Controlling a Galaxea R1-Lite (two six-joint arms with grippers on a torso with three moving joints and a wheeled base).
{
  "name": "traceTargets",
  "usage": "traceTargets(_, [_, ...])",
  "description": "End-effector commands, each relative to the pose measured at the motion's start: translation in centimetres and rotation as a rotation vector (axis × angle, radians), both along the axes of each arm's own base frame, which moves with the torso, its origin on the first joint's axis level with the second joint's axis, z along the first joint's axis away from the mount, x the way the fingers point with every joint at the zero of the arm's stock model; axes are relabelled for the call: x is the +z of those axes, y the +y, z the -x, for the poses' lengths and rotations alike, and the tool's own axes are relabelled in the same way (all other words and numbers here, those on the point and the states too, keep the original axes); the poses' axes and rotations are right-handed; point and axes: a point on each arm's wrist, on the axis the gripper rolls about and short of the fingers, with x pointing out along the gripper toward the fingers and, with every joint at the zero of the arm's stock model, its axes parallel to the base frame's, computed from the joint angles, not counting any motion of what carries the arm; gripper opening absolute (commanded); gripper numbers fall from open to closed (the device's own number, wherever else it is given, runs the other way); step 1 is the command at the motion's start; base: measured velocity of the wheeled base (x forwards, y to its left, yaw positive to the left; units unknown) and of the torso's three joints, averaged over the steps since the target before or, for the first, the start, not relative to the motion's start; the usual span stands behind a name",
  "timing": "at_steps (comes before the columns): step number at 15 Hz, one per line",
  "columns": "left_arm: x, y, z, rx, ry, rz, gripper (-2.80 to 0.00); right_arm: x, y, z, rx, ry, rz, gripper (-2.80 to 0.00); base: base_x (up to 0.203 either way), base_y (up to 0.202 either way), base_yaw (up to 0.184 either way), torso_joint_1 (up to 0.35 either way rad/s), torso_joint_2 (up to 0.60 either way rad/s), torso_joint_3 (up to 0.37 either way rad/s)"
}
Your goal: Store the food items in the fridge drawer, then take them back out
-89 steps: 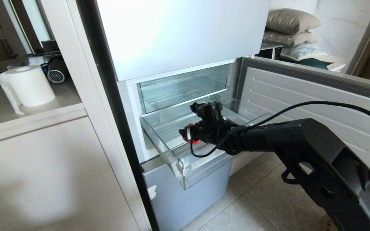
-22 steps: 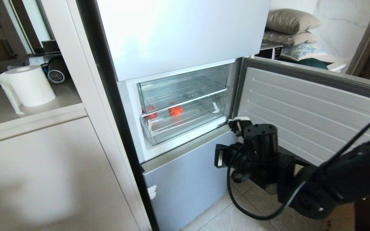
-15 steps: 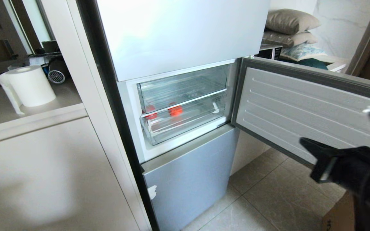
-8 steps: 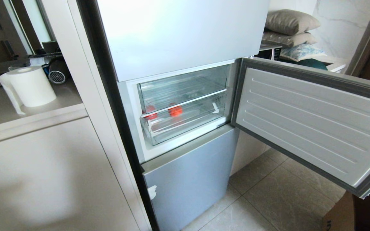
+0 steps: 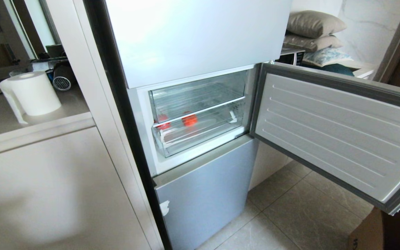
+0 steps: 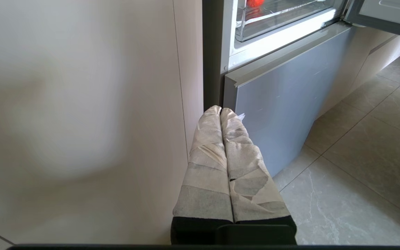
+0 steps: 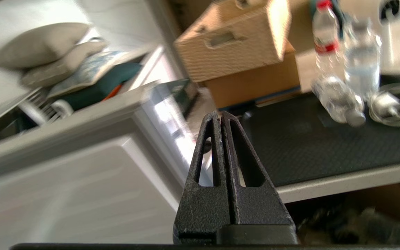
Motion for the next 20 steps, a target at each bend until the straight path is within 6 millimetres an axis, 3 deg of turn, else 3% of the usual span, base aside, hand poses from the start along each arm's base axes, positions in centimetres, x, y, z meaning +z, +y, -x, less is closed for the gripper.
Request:
traceTargets(1, [0.0,0.0,0.0,0.001,0.000,0.000,-2.80,-2.0,-5.7,-2.5,0.065,0.003,-0.180,-2.80,0.000,0.000,0.000,0.000,0.00,0.000])
traceTargets(6, [0.0,0.0,0.0,0.001,0.000,0.000,-2.80,-4.4,-12.1,-5.9,0.274,-0.201,-0.320,-2.80,0.000,0.000,0.000,0.000,0.00,0.000])
traceTargets(11, [0.0,0.0,0.0,0.001,0.000,0.000,-2.80,-4.0,-18.3,-9.0,0.424,-0.296,-0.341,-2.80,0.000,0.000,0.000,0.000,0.00,0.000])
traceTargets(17, [0.0,0.0,0.0,0.001,0.000,0.000,-2.80,-4.7,-22.1,-11.3,0.648,-0.303,-0.529,-2.80,0.000,0.000,0.000,0.000,0.00,0.000])
traceTargets(20, [0.0,0.0,0.0,0.001,0.000,0.000,-2.80,-4.4,-22.8,-11.4,0.805,-0.300,-0.684,-2.80,0.000,0.000,0.000,0.000,0.00,0.000])
